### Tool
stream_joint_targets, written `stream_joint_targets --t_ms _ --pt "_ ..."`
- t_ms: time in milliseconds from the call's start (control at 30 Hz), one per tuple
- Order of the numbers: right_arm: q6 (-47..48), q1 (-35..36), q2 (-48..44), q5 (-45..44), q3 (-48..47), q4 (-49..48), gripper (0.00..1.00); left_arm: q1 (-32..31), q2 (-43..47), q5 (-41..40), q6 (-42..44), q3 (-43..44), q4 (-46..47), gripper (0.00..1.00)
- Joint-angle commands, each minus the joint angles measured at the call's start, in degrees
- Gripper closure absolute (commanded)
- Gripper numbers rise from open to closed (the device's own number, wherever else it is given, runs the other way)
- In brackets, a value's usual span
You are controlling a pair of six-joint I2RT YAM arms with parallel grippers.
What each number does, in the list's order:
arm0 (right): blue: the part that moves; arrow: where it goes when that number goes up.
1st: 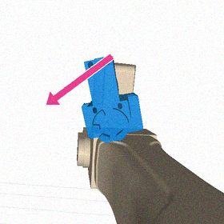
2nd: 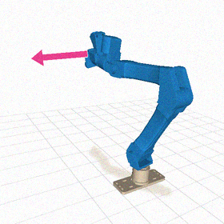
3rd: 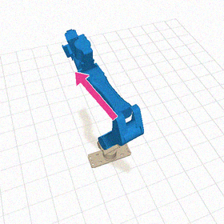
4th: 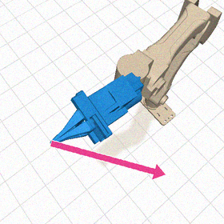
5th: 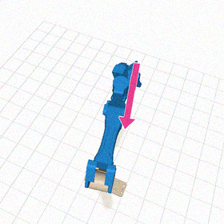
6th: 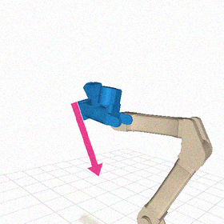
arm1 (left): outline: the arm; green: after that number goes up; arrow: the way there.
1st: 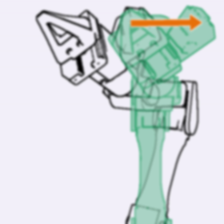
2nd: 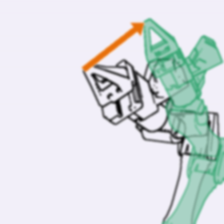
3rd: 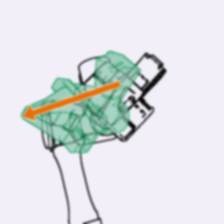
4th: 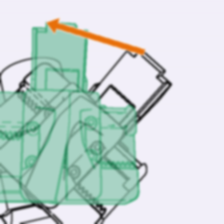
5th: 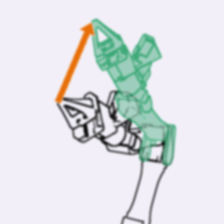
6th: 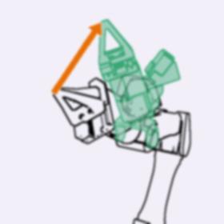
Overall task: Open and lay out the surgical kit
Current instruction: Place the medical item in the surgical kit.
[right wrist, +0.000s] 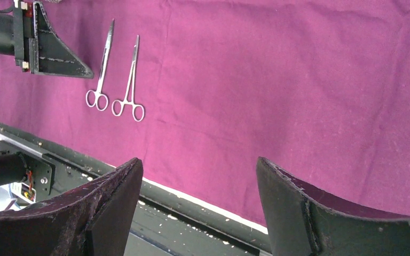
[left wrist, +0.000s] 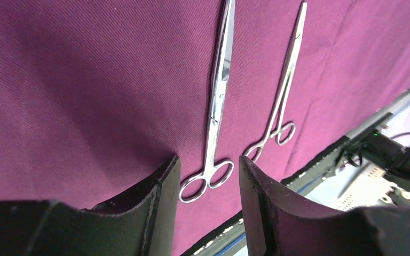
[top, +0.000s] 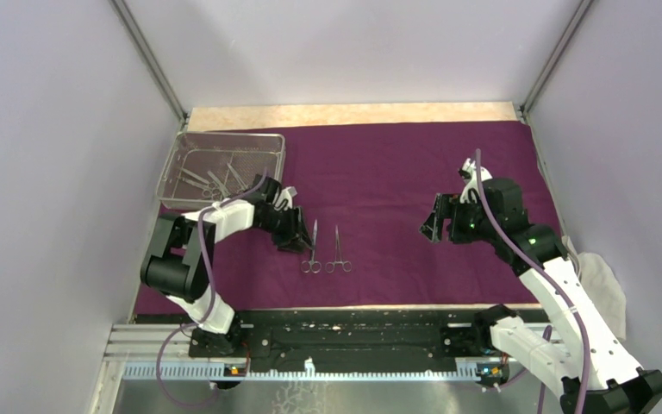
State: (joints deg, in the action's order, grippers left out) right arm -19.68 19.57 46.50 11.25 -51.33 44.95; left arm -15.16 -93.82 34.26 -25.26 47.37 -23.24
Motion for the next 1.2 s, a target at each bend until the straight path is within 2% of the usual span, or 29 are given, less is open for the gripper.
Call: stream_joint_targets --t_ms 0,267,367,467,600,767,867,967,1167 --pt "-0.36 -0.32 -0.77 0.15 0.41 -2.41 0.22 -3.27 2.27 -9.90 -2.66 3.79 -4.64 0.49" --pt "-0.38 -0.32 -0.79 0.30 0.27 -2.25 0.22 -11.78 -2.10 -22.94 -4.97 12.39 -9.89 0.45" --pt "-0.51 -0.31 -0.93 0.36 0.27 -2.02 0.22 -14.41 -3.95 -27.95 -5.23 15.92 -12.62 0.48" --pt "-0.70 -0.34 -1.06 0.46 0.44 -2.22 0.22 -16.03 -6.28 -31.38 -5.85 19.27 -15.09 0.55" --pt "-0.71 -0.35 -0.89 0.62 0.44 -2.32 0.22 -17.73 -8.21 -35.91 -6.50 22.04 -16.89 0.57" --pt "-0.70 -0.32 -1.00 0.63 0.38 -1.99 0.22 -17.90 -10.04 -36.97 -7.39 22.76 -17.15 0.61" --pt "-0.63 -0.32 -0.96 0.62 0.44 -2.01 0.22 -17.93 -11.59 -36.86 -7.49 23.78 -17.54 0.55" --pt "-0.62 -0.35 -0.89 0.62 0.28 -1.97 0.22 -17.89 -12.55 -37.31 -7.53 24.41 -17.78 0.55" --pt "-0.45 -0.36 -0.97 0.46 0.18 -1.62 0.22 -17.89 -13.21 -37.47 -8.05 24.26 -18.43 0.64"
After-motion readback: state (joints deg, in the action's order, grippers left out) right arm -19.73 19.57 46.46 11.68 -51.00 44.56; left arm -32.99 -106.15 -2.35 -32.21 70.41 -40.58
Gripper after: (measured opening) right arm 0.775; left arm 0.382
